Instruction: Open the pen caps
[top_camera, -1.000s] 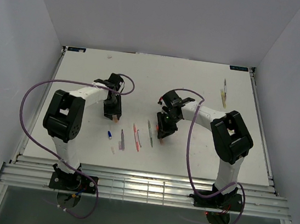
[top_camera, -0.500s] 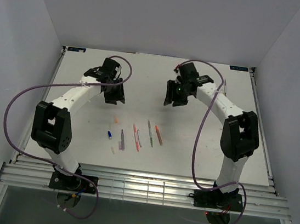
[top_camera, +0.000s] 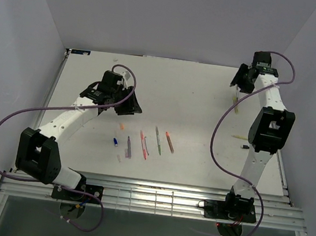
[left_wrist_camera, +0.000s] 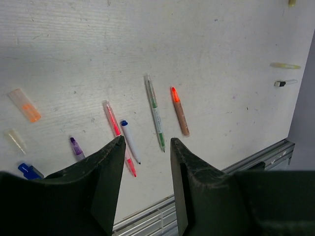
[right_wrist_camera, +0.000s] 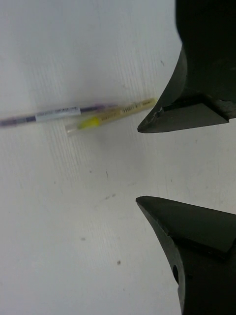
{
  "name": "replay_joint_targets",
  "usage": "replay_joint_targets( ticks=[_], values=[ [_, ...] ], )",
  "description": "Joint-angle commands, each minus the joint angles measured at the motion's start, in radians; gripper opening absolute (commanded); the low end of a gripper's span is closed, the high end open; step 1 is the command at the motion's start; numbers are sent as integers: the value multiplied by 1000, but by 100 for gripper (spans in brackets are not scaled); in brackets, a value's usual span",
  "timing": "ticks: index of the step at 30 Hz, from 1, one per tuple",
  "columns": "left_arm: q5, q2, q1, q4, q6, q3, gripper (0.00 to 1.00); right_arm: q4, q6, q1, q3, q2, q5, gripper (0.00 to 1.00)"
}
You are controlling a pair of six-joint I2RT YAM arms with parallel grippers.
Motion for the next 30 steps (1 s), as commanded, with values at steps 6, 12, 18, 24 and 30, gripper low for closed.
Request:
replay_joint_targets(
  ticks=[6, 12, 18, 24, 30],
  values=[
    [74, -29, -2, 118, -17, -50, 53, -45, -147, -71, -37, 36, 57, 61],
    [72, -31, -2, 121, -8, -67, 53, -45, -170, -94, -71, 69, 37, 61],
    [80, -15, -2, 124, -26, -76, 53, -11, -181, -94, -137, 82, 37, 59],
    [84, -20, -2, 128, -35, -85, 53, -5, -203, -94, -122, 125, 37, 57],
    [81, -23, -2, 128, -41, -94, 53, -5, -200, -89, -122, 152, 8, 53]
  ],
)
